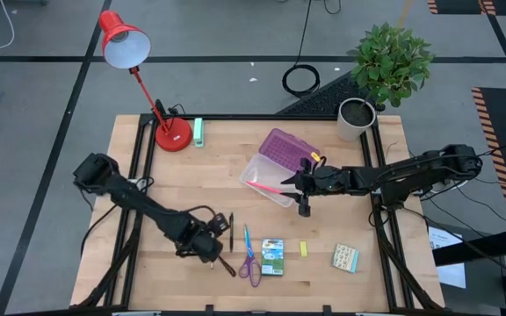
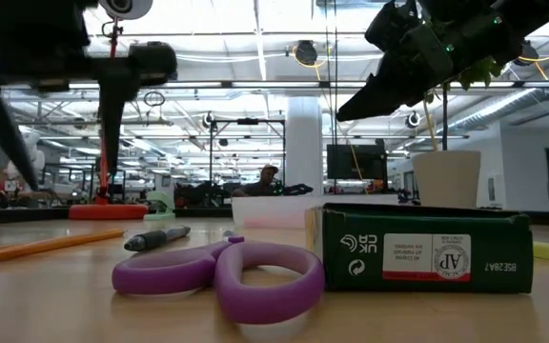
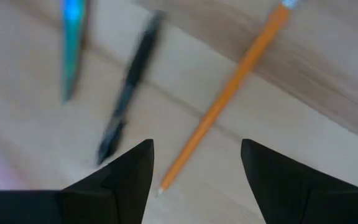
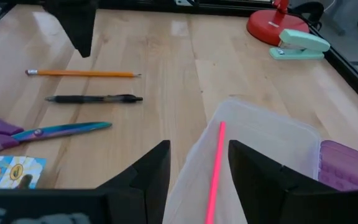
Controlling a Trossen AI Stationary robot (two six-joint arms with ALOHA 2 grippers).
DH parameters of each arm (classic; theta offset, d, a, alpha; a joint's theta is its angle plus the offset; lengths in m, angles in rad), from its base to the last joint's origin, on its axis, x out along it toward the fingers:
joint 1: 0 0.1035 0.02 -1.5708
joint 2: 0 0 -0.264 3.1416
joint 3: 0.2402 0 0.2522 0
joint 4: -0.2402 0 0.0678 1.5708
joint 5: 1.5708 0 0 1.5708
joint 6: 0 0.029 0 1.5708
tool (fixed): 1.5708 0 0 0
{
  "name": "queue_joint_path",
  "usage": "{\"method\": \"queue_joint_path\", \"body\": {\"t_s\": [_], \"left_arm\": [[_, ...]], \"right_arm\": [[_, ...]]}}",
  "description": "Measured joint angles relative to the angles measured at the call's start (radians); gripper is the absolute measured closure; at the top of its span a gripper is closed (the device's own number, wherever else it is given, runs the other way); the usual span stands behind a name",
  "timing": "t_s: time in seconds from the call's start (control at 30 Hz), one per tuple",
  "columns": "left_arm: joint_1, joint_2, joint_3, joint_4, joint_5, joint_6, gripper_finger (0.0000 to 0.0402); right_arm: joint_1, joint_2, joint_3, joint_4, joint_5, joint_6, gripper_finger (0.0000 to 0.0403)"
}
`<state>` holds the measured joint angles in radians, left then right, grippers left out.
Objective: Pack school essentials
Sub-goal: Put the orange pencil into the purple supply box
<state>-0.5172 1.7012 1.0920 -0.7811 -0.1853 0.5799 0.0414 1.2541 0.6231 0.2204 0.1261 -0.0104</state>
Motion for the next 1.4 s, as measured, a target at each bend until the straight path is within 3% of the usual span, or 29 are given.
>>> {"method": "queue_joint_path", "body": {"t_s": [0.27,0.73,1.4], "left_arm": [[0.03,0.115,0.0,0.028,0.028,0.221,0.0156],[0.048,0.136,0.006,0.027,0.075,0.27,0.0159],[0.076,0.138,0.003,0.013,0.108,0.273,0.0288]], "right_arm": [[0.0,0.0,0.0,-0.048,0.002,-0.002,0.0246],[0.0,0.0,0.0,-0.046,0.003,-0.009,0.0246],[0.0,0.0,0.0,-0.046,0.003,-0.028,0.0246]]}}
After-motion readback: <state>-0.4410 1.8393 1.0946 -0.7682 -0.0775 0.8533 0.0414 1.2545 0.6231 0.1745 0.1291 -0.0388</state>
